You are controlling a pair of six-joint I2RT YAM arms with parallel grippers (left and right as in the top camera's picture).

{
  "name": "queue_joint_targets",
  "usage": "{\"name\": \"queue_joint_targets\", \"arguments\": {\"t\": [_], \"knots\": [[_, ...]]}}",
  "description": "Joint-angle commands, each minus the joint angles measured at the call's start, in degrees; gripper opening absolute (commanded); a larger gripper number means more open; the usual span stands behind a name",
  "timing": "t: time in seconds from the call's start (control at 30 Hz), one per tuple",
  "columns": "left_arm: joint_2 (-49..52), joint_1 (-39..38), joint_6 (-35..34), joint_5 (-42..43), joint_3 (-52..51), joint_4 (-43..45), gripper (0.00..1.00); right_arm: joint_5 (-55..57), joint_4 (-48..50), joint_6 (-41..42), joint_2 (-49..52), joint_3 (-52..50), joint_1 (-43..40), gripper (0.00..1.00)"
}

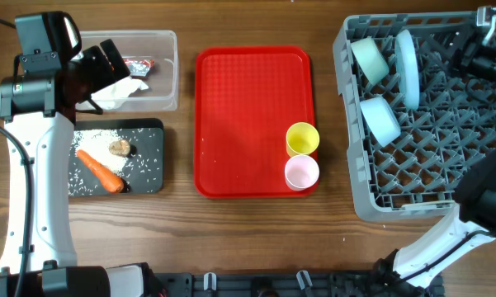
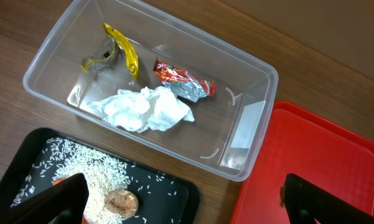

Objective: Sort waste into correct bins and load items into the dishwasher rack

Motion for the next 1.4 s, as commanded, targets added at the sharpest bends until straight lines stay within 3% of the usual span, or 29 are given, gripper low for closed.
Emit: {"name": "queue_joint_targets", "arguments": {"t": [0.0, 0.2, 0.3, 0.43, 0.57, 0.77, 1.0, 1.37], "knots": [[0.2, 0.2, -0.9, 0.1, 0.1, 0.1, 1.00, 0.1, -0.2, -0.8, -1.6, 0.0, 0.5, 1.00], [0.2, 0.2, -0.9, 0.1, 0.1, 0.1, 1.00, 0.6, 0.2, -0.7, -16.2, 0.5, 0.6, 1.00], [0.2, 0.2, -0.9, 0.1, 0.1, 0.1, 1.00, 7.4, -1.8, 0.7, -25.5, 0.5, 3.2, 1.00], [0.2, 0.2, -0.9, 0.1, 0.1, 0.1, 1.00, 25.7, -11.7, 0.2, -33.3, 0.5, 13.6, 0.99], [0.2, 0.2, -0.9, 0.1, 0.1, 0.1, 1.00, 47.3, -23.1, 2.0, -32.1, -3.0, 28.1, 0.96], [0.2, 0.2, -0.9, 0.1, 0.1, 0.1, 1.00, 51.4, -11.4, 11.1, -27.5, -20.5, 41.7, 0.73], [0.2, 0.2, -0.9, 0.1, 0.1, 0.1, 1.00, 59.9, -4.2, 17.7, -22.7, -30.3, 45.1, 0.52], [0.2, 0.2, -0.9, 0.1, 0.1, 0.1, 1.00, 61.2, -2.6, 18.3, -23.5, -30.1, 45.0, 0.39]]}}
